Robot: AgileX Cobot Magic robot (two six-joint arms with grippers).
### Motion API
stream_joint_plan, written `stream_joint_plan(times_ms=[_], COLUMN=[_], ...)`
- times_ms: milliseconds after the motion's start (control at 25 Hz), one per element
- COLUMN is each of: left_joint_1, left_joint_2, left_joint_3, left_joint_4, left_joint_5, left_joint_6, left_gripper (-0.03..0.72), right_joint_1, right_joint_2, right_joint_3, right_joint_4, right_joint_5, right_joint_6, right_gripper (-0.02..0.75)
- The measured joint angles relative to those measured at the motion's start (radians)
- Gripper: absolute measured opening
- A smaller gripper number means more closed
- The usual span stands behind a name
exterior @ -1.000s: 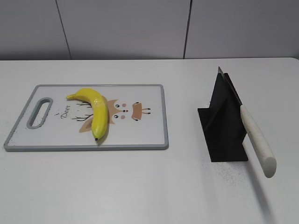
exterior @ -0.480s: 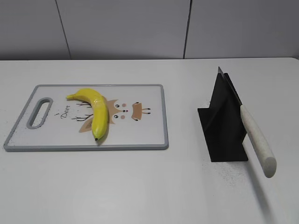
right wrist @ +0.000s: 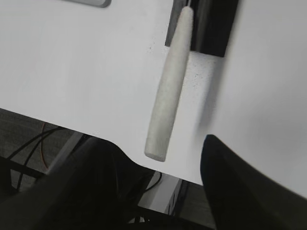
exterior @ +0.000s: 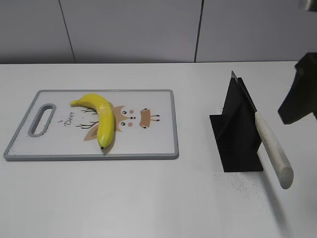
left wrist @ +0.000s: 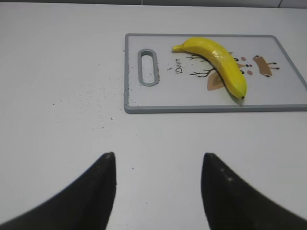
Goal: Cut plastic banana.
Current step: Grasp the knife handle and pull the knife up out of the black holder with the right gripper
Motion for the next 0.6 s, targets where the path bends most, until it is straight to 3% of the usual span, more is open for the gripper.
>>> stream_joint_plan(times_ms=[240,600], left_joint_1=[0.000,0.000], left_joint_2=[0.000,0.000], left_joint_3=[0.000,0.000], left_joint_4=[0.000,0.000], left_joint_5=[0.000,0.000], left_joint_6=[0.000,0.000], left_gripper=[0.557,0.557], right_joint_1=[0.160,0.180], right_joint_2=[0.097,0.281], right_joint_3=[-0.003,-0.004], right_joint_4=[-0.164,-0.202], right_joint_5=[-0.001,-0.002], right_joint_6=[0.183,0.258], right_gripper=[0.486,0.486])
